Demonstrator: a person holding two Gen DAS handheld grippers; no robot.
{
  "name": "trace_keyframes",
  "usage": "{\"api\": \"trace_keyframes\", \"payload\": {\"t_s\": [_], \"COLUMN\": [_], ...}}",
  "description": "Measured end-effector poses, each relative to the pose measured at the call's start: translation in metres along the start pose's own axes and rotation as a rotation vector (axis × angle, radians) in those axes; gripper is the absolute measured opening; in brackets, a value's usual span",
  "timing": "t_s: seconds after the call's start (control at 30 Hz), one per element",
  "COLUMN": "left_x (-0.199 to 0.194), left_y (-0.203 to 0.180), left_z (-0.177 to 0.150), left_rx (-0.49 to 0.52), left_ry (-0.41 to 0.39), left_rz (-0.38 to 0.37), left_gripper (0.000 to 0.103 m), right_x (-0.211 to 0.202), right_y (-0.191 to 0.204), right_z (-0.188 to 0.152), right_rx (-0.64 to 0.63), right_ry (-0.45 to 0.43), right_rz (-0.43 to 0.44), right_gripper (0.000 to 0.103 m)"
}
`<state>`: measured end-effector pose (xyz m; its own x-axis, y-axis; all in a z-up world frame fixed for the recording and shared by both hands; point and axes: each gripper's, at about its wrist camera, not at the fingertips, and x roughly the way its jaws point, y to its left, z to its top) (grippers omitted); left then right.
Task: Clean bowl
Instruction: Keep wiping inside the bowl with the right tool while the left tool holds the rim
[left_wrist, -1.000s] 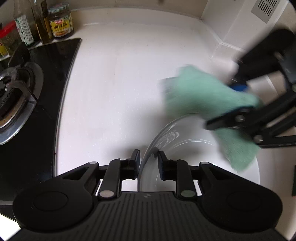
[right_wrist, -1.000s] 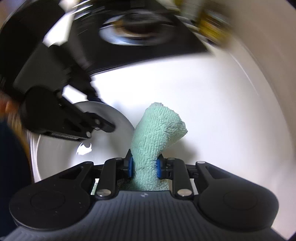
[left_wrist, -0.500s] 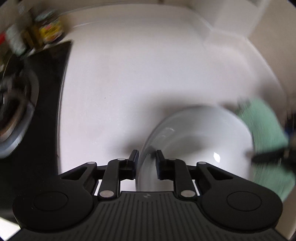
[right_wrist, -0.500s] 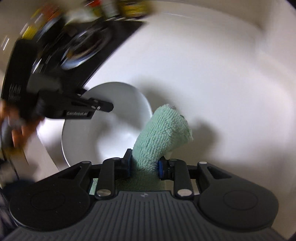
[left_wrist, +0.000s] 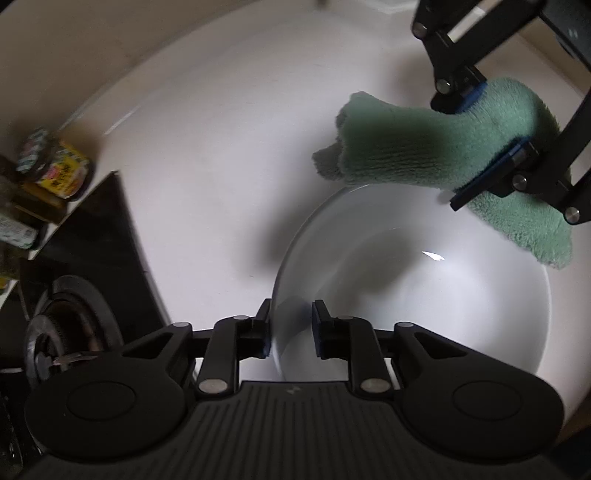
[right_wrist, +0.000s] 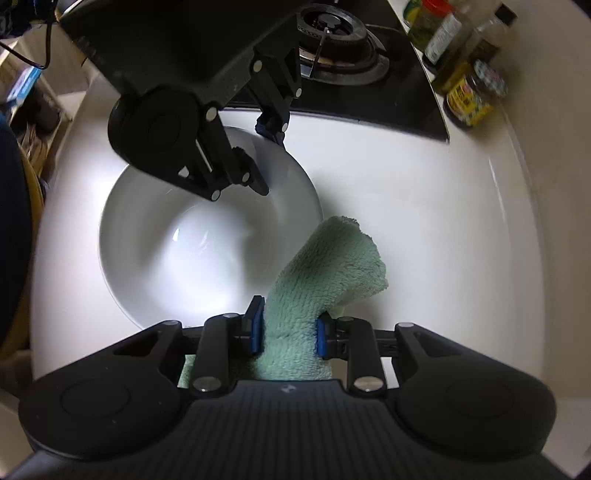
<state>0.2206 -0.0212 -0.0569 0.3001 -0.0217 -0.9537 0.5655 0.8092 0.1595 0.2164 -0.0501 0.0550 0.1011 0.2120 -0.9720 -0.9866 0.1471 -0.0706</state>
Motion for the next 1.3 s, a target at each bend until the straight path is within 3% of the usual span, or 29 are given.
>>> {"api": "trace_keyframes", "payload": {"t_s": [0.2, 0.33, 0.37, 0.5, 0.57, 0.67, 0.77, 0.87, 1.0, 1.07, 1.17, 1.3], "left_x": [-0.003, -0.008, -0.009, -0.011, -0.014, -0.014, -0.015, -0.017, -0.02, -0.024, -0.025, -0.009], "left_y": [0.005, 0.01, 0.011, 0.009, 0.006, -0.001, -0.008, -0.01, -0.006, -0.004, 0.001, 0.006], "left_z": [-0.008, -0.011, -0.012, -0.016, -0.021, -0.027, -0.032, -0.035, -0.031, -0.023, -0.007, 0.02], "left_rx": [-0.182, -0.293, -0.323, -0.416, -0.486, -0.508, -0.447, -0.35, -0.201, -0.111, -0.036, 0.04], "left_ry": [-0.056, -0.079, -0.082, -0.087, -0.077, -0.065, -0.046, -0.022, 0.015, 0.008, 0.003, 0.063], "left_rz": [0.068, 0.092, 0.102, 0.129, 0.143, 0.165, 0.176, 0.139, 0.025, -0.022, -0.071, -0.186], "left_gripper": [0.034, 0.037, 0.038, 0.04, 0.039, 0.035, 0.03, 0.028, 0.024, 0.023, 0.021, 0.021], "right_x": [-0.001, -0.012, -0.014, -0.024, -0.023, -0.021, -0.018, -0.016, -0.014, -0.012, -0.011, -0.009], "right_y": [-0.001, 0.021, 0.025, 0.063, 0.078, 0.088, 0.077, 0.067, 0.049, 0.037, 0.031, 0.027], "right_z": [-0.019, -0.053, -0.059, -0.1, -0.107, -0.116, -0.115, -0.091, -0.073, -0.069, -0.067, -0.064], "right_rx": [0.245, 0.736, 0.804, 1.255, 1.349, 1.465, 1.404, 1.024, 0.714, 0.573, 0.36, 0.193], "right_ry": [-0.075, -0.154, -0.168, -0.282, -0.316, -0.332, -0.292, -0.215, -0.088, -0.051, -0.07, -0.119], "right_rz": [-0.06, -0.142, -0.148, -0.097, -0.08, -0.062, -0.038, -0.064, -0.047, 0.008, 0.073, 0.13], "right_gripper": [0.022, 0.022, 0.022, 0.023, 0.024, 0.025, 0.026, 0.026, 0.026, 0.026, 0.026, 0.026]}}
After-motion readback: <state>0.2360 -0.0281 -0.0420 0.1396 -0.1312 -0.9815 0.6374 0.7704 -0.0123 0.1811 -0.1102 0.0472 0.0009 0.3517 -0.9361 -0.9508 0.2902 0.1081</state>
